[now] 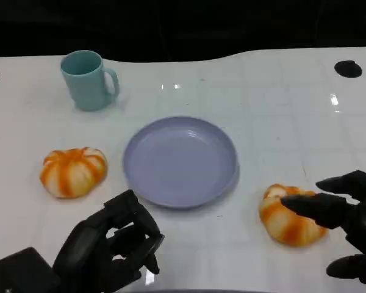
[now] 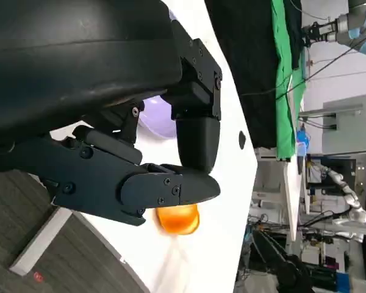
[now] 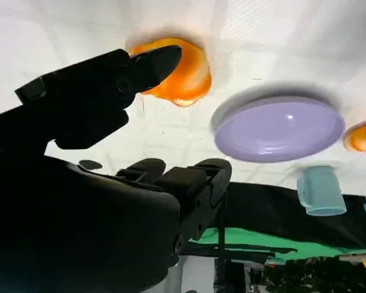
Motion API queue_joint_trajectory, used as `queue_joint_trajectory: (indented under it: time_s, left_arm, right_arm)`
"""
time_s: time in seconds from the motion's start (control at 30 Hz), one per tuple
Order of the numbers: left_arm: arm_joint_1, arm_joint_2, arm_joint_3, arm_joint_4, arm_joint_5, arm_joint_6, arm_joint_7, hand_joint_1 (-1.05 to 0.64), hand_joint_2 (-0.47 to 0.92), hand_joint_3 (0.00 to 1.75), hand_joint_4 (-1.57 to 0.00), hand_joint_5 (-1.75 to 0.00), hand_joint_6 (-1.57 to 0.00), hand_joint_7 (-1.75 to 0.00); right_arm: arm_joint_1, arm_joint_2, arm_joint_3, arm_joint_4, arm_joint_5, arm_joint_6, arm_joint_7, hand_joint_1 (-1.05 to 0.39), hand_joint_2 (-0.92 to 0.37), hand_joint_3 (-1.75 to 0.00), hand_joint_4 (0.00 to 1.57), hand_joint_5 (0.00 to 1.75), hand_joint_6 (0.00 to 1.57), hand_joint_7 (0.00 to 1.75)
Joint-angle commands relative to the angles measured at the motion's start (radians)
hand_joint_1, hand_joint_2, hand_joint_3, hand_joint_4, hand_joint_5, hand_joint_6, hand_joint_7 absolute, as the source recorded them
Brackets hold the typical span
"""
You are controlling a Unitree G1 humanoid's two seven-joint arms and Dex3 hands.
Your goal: Grasp the bread from the table and place it into the plate.
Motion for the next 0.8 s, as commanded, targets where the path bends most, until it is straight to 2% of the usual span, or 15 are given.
queue_joint_trajectory:
  time_s: [0.03, 0.3, 0.57, 0.8]
  left_arm:
    - [0.007, 0.005, -0.002, -0.009, 0.006, 0.001, 0.013, -0.55, 0.92, 0.44, -0.70, -1.75, -0.46, -1.73]
    - [0.007, 0.001, -0.004, -0.008, 0.002, -0.001, 0.013, -0.54, 0.92, 0.44, -0.70, -1.75, -0.46, -1.74]
    - [0.008, 0.000, -0.007, -0.011, 0.000, -0.003, 0.014, -0.53, 0.92, 0.45, -0.70, -1.75, -0.46, -1.74]
    - [0.012, 0.002, -0.010, -0.010, 0.005, -0.010, 0.017, -0.54, 0.92, 0.45, -0.71, -1.75, -0.46, -1.74]
  right_arm:
    - [-0.032, 0.015, 0.037, 0.036, -0.049, 0.013, -0.026, -0.38, -0.75, 0.00, 0.13, 0.38, 0.40, 0.01]
    - [-0.132, 0.029, 0.128, 0.192, -0.116, 0.027, -0.058, -0.38, -0.76, -0.01, 0.16, 0.40, 0.42, 0.01]
    - [-0.197, 0.053, 0.200, 0.343, -0.177, 0.024, -0.171, -0.30, -0.78, -0.01, 0.24, 0.40, 0.46, 0.02]
    - [-0.270, 0.054, 0.253, 0.493, -0.226, 0.042, -0.232, -0.33, -0.82, -0.01, 0.27, 0.37, 0.48, 0.02]
